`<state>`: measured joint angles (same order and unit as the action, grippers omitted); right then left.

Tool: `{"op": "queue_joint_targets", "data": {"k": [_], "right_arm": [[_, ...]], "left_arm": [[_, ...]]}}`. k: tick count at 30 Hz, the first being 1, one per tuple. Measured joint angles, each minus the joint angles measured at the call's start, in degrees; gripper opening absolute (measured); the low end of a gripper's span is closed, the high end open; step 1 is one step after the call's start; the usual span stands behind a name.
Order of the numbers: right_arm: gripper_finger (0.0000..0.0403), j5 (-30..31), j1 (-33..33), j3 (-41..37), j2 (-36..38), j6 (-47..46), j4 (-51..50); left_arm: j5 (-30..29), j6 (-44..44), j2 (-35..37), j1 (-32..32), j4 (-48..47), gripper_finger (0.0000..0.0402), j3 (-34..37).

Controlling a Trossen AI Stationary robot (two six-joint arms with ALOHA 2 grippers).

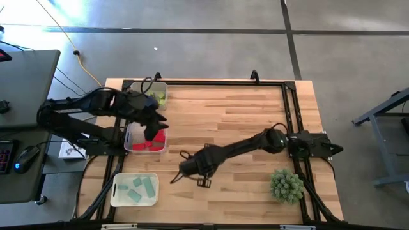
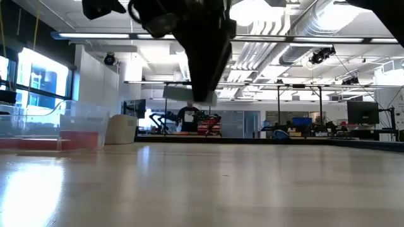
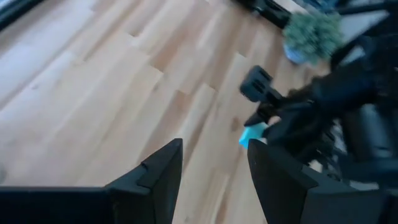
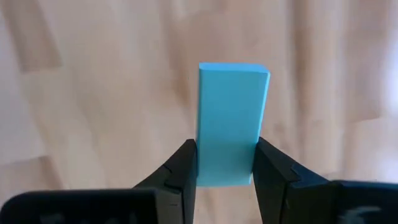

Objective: Sort & place blocks by color
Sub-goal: Put the light blue block into the white bin

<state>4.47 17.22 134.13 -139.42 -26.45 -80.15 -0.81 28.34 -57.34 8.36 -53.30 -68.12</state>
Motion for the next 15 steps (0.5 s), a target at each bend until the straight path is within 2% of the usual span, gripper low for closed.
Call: {"op": "queue_joint_targets", "data": {"k": [9, 15], "right_arm": [[0.0092, 8.6, -4.9, 0.1, 4.1, 5.9, 0.0], [0.0092, 10.7, -9.5, 0.1, 5.9, 11.0, 1.3]], "left_arm": [[0.1, 0.0, 0.0, 12.3, 0.5, 0.0170, 0.0], [0.6, -3.8, -0.2, 21.0, 1.1, 0.0170, 0.0]]}}
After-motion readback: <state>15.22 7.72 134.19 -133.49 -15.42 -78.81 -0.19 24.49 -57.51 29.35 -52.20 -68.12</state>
